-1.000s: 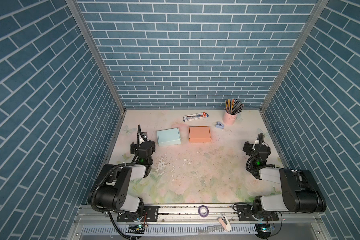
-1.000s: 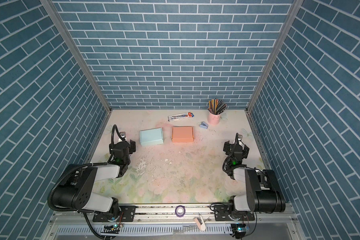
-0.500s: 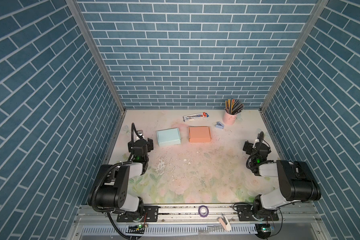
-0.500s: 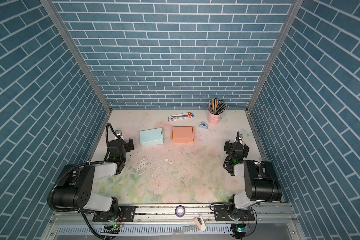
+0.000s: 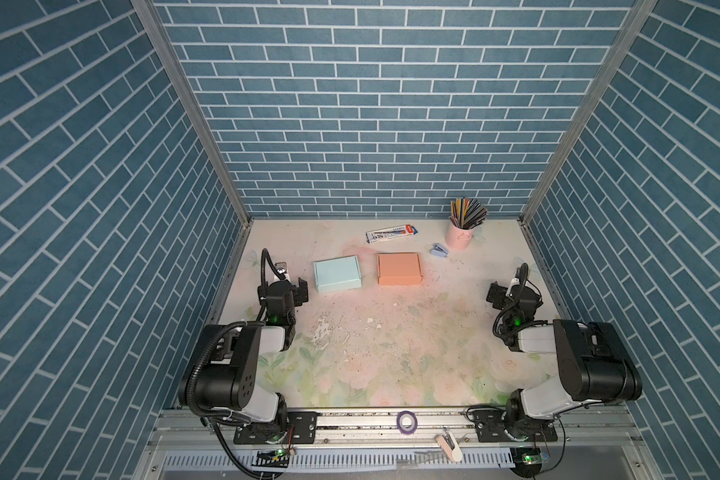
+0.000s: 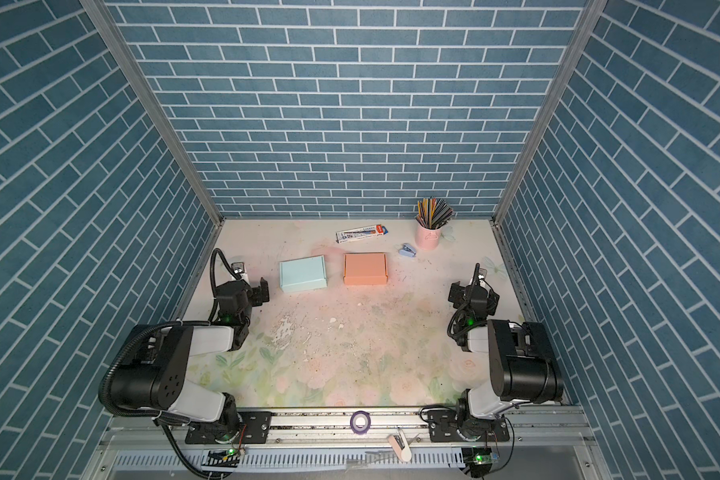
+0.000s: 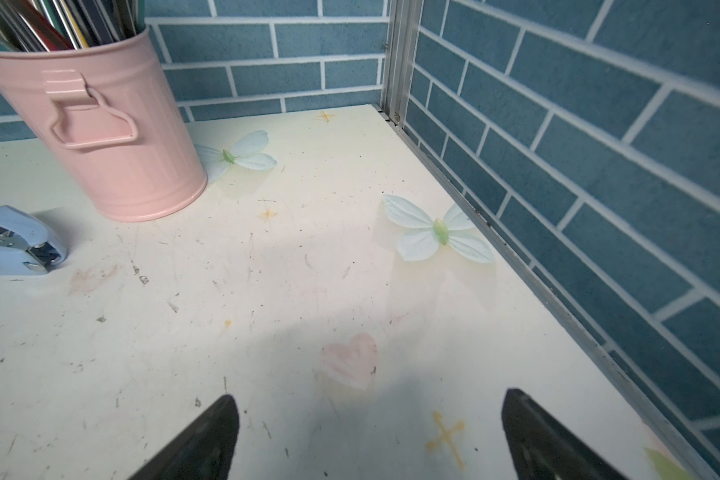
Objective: Fold the paper box
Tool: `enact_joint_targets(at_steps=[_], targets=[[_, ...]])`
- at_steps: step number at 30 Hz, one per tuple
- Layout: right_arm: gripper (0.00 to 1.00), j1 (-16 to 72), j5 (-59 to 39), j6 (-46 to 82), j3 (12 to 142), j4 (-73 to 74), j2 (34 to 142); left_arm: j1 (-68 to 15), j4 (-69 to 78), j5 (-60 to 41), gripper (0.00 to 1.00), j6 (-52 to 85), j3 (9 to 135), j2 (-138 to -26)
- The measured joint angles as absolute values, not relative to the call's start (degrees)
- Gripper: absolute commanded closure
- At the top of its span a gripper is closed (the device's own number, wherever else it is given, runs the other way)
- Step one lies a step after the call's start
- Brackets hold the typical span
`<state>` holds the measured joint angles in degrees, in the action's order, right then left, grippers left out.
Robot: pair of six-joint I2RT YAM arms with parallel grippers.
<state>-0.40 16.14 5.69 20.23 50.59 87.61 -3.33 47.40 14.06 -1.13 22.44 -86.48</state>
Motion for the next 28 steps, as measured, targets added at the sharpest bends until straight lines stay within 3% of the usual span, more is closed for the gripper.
enact_joint_targets(at_steps=[28], targets=[[0.01,-0.38,16.08,5.69,20.23,50.59,87.61,-3.36,47.92,12.53,0.01,-1.54,22.41,-86.7]])
